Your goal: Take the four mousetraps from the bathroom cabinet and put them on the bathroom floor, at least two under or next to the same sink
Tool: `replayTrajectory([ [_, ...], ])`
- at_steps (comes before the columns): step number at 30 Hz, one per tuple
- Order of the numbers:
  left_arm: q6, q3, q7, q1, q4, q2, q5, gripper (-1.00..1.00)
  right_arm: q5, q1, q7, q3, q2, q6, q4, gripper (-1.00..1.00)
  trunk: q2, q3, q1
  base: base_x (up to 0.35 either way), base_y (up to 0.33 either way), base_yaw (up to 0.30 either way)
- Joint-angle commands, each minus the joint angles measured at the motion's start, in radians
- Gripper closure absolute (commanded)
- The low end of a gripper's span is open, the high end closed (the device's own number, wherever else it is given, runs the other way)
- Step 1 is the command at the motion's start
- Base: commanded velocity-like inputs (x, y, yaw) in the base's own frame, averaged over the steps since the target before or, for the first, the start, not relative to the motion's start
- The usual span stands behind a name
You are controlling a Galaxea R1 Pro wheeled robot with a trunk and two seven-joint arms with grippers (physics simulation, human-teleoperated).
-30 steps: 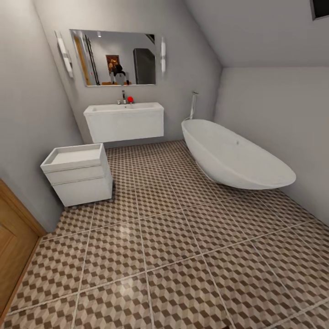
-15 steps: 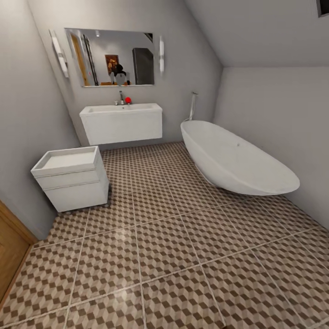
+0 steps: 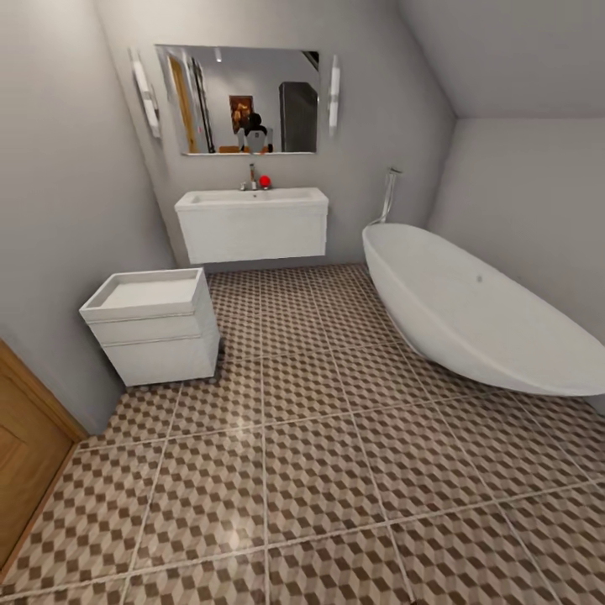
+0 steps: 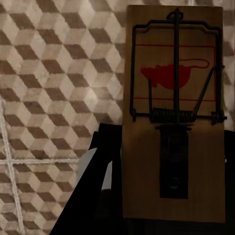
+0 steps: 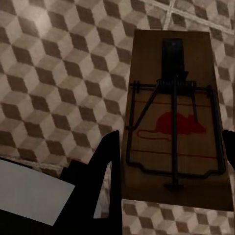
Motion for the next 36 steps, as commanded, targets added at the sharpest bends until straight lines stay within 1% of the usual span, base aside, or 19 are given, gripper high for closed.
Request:
replayTrajectory([
  [1, -0.002, -0.009, 0.004, 0.000, -0.002, 0.001, 0.007, 1.00, -0.007, 0.000, 0.000, 0.006, 0.000, -0.003, 0.001, 1.00, 0.000, -0.001, 0.000, 0.289, -0.091, 0.138],
  [11, -0.002, -0.009, 0.004, 0.000, -0.002, 0.001, 0.007, 1.00, -0.008, 0.000, 0.000, 0.006, 0.001, -0.004, 0.001, 1.00, 0.000, -0.003, 0.000, 0.289, -0.091, 0.045],
  [29, -0.002, -0.008, 0.004, 0.000, -0.002, 0.001, 0.007, 1.00, -0.008, 0.000, -0.001, 0.006, 0.000, -0.004, 0.001, 1.00, 0.000, -0.003, 0.000, 0.287, -0.083, 0.271],
  [36, -0.002, -0.008, 0.004, -0.001, -0.002, 0.001, 0.007, 1.00, -0.008, 0.000, -0.001, 0.006, 0.000, -0.003, 0.001, 1.00, 0.000, -0.003, 0.000, 0.282, -0.048, 0.069],
])
